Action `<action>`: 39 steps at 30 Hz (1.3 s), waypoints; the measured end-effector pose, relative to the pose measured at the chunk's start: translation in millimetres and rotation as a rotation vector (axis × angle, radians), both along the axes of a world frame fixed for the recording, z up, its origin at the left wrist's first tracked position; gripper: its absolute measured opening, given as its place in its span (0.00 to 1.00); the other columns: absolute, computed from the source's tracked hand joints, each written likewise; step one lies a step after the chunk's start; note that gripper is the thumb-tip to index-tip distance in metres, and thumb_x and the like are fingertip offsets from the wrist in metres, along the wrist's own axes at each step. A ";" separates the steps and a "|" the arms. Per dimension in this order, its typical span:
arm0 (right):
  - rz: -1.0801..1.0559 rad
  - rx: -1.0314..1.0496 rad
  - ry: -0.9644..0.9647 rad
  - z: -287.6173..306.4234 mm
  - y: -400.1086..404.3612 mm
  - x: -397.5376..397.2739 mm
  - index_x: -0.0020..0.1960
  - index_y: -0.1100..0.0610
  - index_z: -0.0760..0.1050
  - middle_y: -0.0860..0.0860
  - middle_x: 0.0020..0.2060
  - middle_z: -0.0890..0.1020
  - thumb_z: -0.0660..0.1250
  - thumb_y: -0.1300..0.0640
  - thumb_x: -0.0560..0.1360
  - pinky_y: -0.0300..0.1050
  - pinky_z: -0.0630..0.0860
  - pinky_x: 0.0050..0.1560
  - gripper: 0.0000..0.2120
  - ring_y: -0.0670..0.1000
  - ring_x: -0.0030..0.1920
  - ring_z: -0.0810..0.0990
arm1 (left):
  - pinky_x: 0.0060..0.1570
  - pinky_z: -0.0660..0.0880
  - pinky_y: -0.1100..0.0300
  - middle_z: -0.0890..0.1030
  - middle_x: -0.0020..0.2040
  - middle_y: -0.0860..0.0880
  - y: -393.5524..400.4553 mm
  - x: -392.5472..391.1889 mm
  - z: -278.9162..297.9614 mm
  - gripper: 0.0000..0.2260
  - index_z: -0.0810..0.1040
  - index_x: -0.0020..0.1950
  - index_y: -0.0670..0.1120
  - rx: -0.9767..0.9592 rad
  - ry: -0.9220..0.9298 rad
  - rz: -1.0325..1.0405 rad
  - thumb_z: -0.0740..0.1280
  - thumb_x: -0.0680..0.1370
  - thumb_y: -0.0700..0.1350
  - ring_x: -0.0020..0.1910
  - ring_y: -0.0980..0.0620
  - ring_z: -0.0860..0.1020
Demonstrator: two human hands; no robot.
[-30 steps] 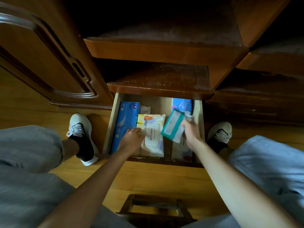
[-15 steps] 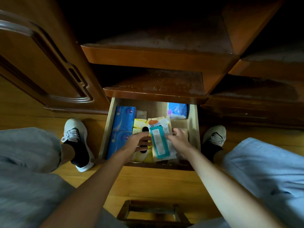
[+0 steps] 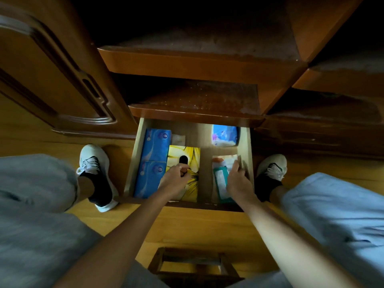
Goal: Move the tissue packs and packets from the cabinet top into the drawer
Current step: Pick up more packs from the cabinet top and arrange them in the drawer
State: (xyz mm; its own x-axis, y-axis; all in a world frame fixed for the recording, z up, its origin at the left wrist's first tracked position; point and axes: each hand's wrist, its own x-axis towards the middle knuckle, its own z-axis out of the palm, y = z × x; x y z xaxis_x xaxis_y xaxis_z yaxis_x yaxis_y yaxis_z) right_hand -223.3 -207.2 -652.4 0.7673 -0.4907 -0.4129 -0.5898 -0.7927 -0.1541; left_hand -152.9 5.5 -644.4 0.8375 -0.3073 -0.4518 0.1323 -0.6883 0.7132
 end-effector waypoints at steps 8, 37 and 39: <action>0.342 -0.088 0.018 3.9 12.3 35.6 0.82 0.56 0.52 0.60 0.81 0.51 0.69 0.45 0.76 0.60 0.59 0.76 0.42 0.62 0.80 0.54 | 0.55 0.79 0.58 0.82 0.60 0.53 7.6 -7.2 -3.7 0.16 0.78 0.68 0.53 -0.033 -0.053 -0.032 0.68 0.80 0.49 0.58 0.55 0.79; 0.395 -0.115 0.044 -50.8 -16.6 23.6 0.78 0.55 0.52 0.56 0.76 0.62 0.70 0.33 0.70 0.55 0.52 0.78 0.48 0.58 0.75 0.60 | 0.45 0.77 0.61 0.75 0.54 0.58 20.2 7.7 -13.3 0.15 0.76 0.67 0.59 0.142 -0.081 -0.219 0.67 0.80 0.49 0.49 0.59 0.76; 0.393 -0.117 0.056 -49.4 -15.2 19.1 0.78 0.56 0.52 0.56 0.76 0.61 0.70 0.33 0.70 0.54 0.53 0.78 0.49 0.58 0.76 0.60 | 0.50 0.80 0.57 0.78 0.56 0.54 19.4 5.6 -10.8 0.16 0.75 0.68 0.58 0.150 -0.076 -0.226 0.67 0.80 0.49 0.53 0.55 0.77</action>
